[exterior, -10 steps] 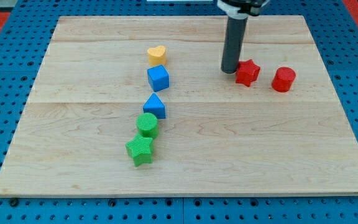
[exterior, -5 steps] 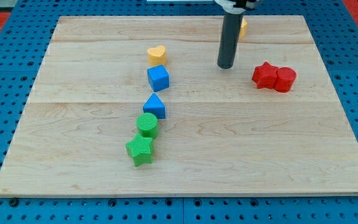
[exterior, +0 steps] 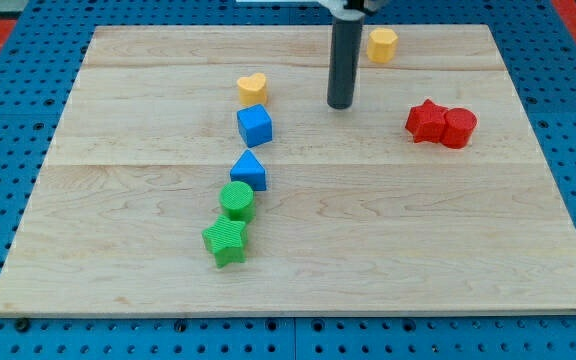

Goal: Move your arm towards the green star

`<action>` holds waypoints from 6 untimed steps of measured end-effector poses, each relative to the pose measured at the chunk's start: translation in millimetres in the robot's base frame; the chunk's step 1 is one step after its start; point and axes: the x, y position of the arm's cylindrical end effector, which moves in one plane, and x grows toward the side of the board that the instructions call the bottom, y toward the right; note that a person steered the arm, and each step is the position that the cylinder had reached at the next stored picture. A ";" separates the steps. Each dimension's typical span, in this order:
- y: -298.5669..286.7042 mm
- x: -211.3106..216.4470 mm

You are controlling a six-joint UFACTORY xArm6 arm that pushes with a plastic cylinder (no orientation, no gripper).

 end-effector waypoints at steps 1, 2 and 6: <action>17.4 56.7; 18.7 140.0; -155.0 179.5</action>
